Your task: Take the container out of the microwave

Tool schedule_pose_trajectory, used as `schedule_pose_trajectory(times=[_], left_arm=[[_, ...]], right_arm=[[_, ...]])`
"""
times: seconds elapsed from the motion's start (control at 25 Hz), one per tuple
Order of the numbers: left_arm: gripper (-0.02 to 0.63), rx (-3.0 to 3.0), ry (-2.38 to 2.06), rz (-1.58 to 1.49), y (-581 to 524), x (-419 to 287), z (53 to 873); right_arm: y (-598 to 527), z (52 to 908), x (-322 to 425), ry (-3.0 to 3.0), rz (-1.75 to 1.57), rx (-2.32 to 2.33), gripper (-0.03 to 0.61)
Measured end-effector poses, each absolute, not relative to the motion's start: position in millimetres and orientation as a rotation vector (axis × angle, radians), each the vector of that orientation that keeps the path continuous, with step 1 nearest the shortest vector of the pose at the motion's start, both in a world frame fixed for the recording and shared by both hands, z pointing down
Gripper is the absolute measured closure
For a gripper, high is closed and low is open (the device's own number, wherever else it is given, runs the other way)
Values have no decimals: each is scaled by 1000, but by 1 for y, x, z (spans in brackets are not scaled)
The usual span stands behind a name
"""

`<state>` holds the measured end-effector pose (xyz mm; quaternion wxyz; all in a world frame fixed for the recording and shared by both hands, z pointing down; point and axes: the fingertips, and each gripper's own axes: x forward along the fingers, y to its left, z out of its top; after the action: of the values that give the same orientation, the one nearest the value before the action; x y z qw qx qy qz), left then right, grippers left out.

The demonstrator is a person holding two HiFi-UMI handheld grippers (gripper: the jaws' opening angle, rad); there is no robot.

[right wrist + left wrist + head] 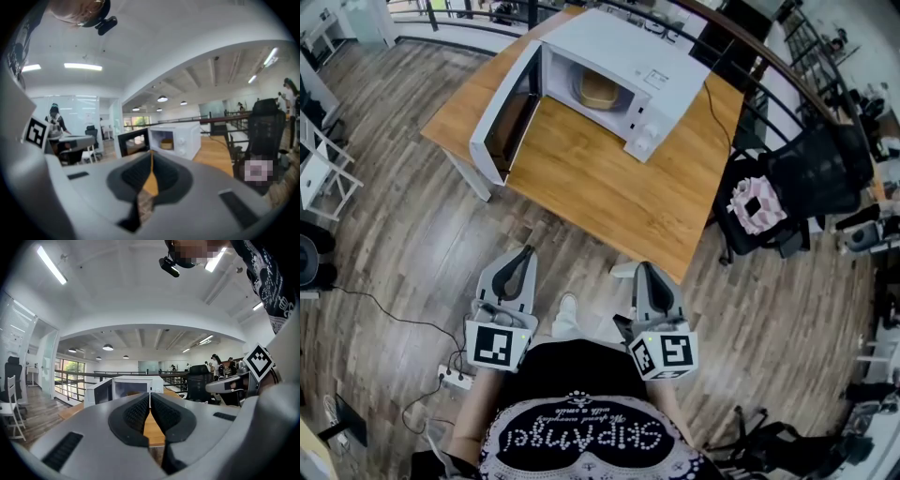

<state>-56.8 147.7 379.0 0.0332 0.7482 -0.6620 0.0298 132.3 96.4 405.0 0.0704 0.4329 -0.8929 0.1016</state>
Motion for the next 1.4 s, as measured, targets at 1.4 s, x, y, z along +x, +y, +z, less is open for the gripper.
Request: schedule_pose_trajectory(times=[1.4], left_arm=[[577, 2344, -2010, 50, 80, -65, 376]], right_arm=[[36, 413, 115, -2677, 331, 1299, 545]])
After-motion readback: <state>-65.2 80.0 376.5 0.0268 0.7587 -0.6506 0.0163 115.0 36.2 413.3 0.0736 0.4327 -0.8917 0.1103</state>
